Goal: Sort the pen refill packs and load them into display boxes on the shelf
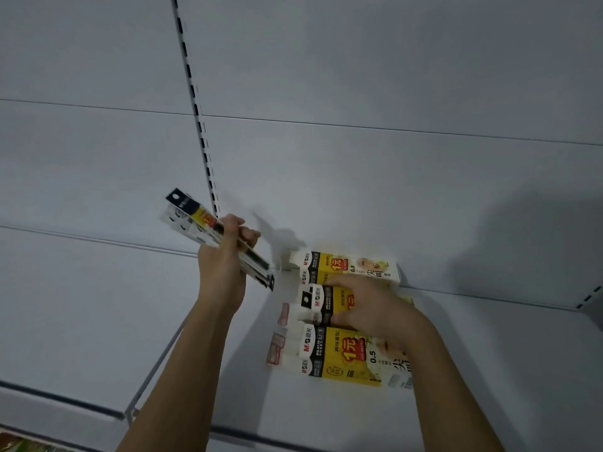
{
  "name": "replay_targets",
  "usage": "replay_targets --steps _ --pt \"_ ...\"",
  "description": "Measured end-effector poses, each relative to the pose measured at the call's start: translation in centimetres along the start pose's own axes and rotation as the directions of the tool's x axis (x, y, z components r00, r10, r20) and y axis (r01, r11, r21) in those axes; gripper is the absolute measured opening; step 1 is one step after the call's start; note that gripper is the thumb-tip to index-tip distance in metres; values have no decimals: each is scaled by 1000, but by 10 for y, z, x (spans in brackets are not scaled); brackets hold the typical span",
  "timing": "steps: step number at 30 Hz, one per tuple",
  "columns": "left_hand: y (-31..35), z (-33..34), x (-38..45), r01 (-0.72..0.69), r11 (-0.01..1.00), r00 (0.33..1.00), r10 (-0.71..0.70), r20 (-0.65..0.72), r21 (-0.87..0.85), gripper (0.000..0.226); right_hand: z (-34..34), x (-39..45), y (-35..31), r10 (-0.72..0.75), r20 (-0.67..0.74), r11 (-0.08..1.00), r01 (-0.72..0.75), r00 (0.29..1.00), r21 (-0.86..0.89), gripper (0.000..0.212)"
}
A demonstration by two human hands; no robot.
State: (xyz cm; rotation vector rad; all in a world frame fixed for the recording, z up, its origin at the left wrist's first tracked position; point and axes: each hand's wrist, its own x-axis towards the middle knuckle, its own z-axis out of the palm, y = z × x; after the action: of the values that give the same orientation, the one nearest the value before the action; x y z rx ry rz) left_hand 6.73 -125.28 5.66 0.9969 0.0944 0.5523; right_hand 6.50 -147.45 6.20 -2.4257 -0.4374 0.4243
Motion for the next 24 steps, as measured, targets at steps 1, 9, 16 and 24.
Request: replay_targets --steps 1,9,16,24 --pt "-5 -4 -1 12 1000 1000 -12 3 18 15 3 1 1 10 14 1000 -10 1000 -22 55" --pt "-1 -7 8 66 988 995 -55 86 -140 47 1 30 -11 -36 -342 999 24 939 -41 44" --pt "-3 -16 9 31 895 993 -79 90 445 54 15 59 -5 46 -340 945 -151 939 -289 58" --pt "-9 -24 7 14 853 996 -60 70 522 45 17 65 -10 29 -347 955 -128 937 -267 41"
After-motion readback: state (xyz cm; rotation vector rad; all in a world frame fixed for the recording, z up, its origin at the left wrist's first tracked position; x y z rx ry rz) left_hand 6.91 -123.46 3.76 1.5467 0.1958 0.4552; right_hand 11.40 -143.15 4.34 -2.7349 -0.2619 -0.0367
